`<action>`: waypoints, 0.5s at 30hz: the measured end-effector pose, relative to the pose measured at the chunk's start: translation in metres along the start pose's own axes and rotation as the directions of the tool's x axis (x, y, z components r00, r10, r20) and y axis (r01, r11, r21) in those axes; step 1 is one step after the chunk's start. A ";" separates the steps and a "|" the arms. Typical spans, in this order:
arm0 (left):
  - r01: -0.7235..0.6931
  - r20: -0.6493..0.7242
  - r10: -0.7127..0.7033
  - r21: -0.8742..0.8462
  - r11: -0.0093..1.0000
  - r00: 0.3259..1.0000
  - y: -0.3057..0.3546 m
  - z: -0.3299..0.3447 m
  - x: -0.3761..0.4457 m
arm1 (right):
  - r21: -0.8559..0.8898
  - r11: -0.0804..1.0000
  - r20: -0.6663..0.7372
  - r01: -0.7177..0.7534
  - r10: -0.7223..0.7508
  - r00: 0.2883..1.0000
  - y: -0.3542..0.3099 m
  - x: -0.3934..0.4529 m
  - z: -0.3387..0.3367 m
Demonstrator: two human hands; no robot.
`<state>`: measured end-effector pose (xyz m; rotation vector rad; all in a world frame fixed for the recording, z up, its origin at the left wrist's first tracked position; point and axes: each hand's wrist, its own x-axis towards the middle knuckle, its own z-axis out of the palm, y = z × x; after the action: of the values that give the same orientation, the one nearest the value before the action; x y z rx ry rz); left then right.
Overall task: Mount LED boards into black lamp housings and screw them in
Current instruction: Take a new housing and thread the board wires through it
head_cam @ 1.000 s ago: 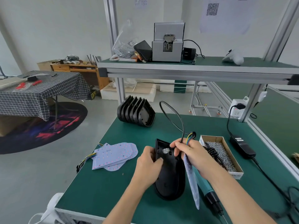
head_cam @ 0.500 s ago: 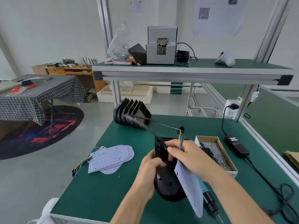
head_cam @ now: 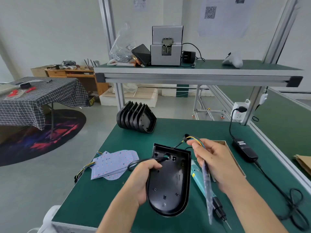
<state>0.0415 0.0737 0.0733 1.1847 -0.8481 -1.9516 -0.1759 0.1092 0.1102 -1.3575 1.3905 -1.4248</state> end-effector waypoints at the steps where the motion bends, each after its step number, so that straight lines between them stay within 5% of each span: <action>1: 0.021 0.003 -0.021 0.008 1.000 1.000 0.003 -0.003 -0.002 | 0.065 0.997 0.019 -0.031 0.030 0.999 0.001 -0.002 0.000; 6: -0.005 0.016 0.005 0.009 1.000 1.000 0.006 -0.005 -0.006 | -0.405 0.914 -0.022 0.025 -0.037 0.999 0.020 -0.011 0.017; 15: -0.156 0.121 0.162 -0.056 0.986 0.979 0.003 -0.014 -0.006 | -0.242 0.968 -0.019 -0.062 0.059 0.998 0.027 -0.016 0.029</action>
<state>0.0571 0.0747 0.0738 0.9455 -0.9283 -1.9191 -0.1496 0.1145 0.0770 -1.4457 1.6420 -1.2559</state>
